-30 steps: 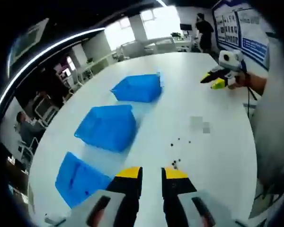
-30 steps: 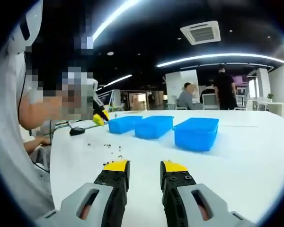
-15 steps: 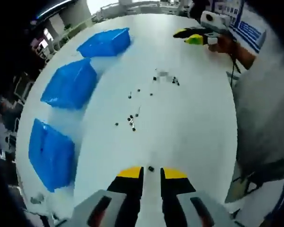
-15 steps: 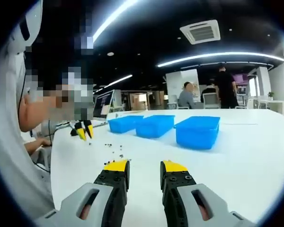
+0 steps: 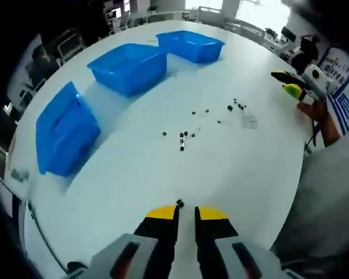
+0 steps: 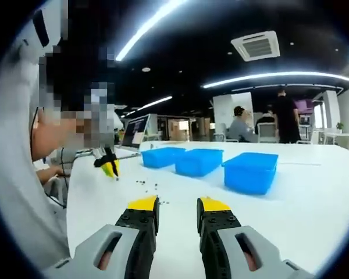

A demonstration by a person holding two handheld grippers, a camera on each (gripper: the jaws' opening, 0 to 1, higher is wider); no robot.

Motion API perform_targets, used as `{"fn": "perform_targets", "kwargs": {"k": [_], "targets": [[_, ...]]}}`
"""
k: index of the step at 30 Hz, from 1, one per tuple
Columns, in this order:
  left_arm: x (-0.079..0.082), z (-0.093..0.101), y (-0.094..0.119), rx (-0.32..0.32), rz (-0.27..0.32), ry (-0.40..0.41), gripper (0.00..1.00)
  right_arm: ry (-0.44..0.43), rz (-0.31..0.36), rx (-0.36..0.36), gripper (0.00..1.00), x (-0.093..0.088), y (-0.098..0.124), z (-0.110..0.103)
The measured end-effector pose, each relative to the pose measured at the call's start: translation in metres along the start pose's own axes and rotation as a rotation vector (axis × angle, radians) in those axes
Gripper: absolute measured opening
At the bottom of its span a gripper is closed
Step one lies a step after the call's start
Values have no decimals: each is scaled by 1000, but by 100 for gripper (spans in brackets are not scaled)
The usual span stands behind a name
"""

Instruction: Pick up the resistors one by one and place each resistor into its matching bin, sorting the parts by color and model until every resistor is separated into the correct bin for its type

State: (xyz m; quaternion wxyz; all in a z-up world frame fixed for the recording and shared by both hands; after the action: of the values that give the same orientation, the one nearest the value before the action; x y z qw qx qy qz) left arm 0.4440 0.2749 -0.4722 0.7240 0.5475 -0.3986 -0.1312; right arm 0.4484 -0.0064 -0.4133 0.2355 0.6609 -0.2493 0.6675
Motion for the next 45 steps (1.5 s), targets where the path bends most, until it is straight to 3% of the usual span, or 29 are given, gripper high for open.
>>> {"fn": "perform_targets", "kwargs": {"k": [9,13,18,21,25,29,30,31,35,38,41,43,45], "targets": [[5,-1,-6,47,13,38,14,60,-39,40,28,-6,-4,-8],[10,-4,-8,56,35,74,8,62,-46,37,28,-8,-3,-8],[11,-9,-7,70,42,-12,7,60,-47,32,28,-9,-2,-7],[16,-9,-5,57,62,-109,7,62,-53,28,28,-10,-1,-6],[39,-1,2,-34,201,-183,7,59,-61,14,28,-12,1,-3],[66,5,12,-139,398,-249,7,57,-65,12,28,-12,1,-3],[72,5,16,-161,453,-249,7,58,-67,14,28,-12,1,-3],[74,5,17,-168,467,-236,7,58,-69,15,28,-13,1,-4],[108,-3,39,-200,742,-204,7,60,-79,16,28,-14,1,-4],[133,-19,57,-149,945,-125,7,61,-85,13,28,-14,1,-3],[153,-57,80,-33,1157,62,7,62,-89,12,28,-14,-1,-4],[153,-91,88,79,1218,203,7,64,-93,15,28,-13,-3,-5],[146,-124,88,195,1218,366,7,68,-96,19,28,-13,-4,-6]]}}
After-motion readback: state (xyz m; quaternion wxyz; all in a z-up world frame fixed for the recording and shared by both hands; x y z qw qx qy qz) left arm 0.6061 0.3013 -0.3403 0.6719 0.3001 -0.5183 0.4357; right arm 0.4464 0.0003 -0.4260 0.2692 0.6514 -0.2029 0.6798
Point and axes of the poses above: the point that each gripper's makers call its tool centre point, and the gripper's own axes: y roughly backward along the fingers, z roughly to its right, x roughly out of its top, the point moved 1 cm from there along y, roughly backward along the fingers, and after that the axes turned 6 degrees about z, right-handed, at the moved point
